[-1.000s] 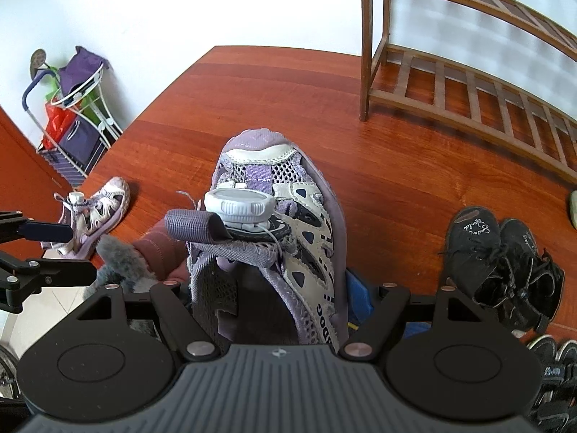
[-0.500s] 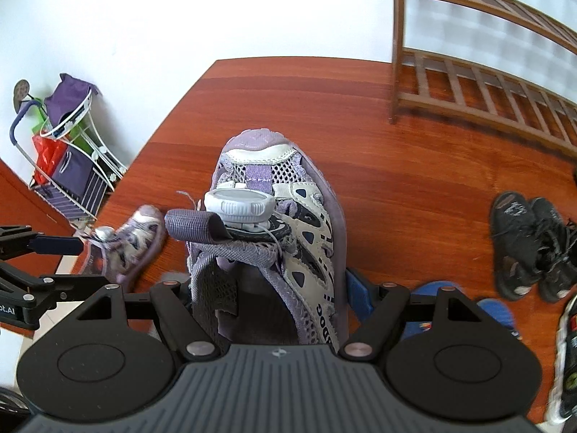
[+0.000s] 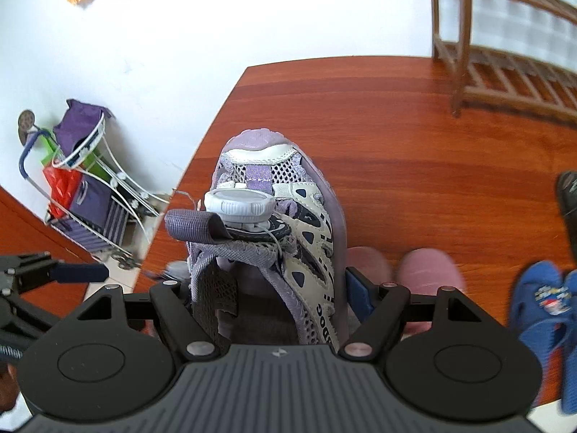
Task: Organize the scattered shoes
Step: 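Carry the lilac sandal toward the other lilac sandal with the right tool, then lower the lilac sandal beside its mate and open the right tool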
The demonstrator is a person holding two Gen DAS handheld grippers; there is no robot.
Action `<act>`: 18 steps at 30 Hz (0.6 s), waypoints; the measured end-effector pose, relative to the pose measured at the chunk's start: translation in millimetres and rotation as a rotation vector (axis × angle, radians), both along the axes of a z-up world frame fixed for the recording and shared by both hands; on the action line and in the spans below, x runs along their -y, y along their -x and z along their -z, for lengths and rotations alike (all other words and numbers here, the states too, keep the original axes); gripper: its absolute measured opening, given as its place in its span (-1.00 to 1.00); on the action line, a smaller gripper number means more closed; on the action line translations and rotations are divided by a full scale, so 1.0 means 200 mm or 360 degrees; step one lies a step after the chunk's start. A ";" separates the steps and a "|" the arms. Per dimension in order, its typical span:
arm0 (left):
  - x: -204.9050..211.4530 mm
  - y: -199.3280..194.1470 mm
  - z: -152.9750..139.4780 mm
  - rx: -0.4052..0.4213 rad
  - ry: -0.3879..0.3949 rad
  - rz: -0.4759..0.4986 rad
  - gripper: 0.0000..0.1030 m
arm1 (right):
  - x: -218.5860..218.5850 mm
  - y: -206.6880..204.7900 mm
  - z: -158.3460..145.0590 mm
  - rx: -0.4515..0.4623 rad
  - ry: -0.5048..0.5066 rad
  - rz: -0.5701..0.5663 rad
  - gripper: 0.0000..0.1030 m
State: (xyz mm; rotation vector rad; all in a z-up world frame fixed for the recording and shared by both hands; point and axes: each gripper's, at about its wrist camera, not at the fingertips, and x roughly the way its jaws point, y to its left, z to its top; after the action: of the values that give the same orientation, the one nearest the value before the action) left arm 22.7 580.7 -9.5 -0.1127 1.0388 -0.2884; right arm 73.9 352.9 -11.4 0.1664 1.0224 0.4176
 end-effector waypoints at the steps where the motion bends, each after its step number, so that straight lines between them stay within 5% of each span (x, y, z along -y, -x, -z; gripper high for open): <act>1: -0.02 0.01 0.00 0.0001 -0.0002 -0.0001 0.77 | -0.04 -0.01 0.03 -0.0023 -0.0018 0.0022 0.55; 8: -0.12 0.03 0.00 0.0007 -0.0007 0.0006 0.77 | -0.21 -0.04 0.24 -0.0147 -0.0023 0.0155 0.55; 18: -0.17 0.05 0.02 0.0002 0.0005 0.0000 0.77 | -0.44 -0.01 0.42 -0.0103 0.0281 0.0299 0.52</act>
State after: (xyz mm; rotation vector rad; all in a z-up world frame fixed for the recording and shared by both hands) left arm 12.0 613.8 -13.2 -0.1151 1.0370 -0.2900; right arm 75.1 441.9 -96.3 0.1166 1.0911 0.1509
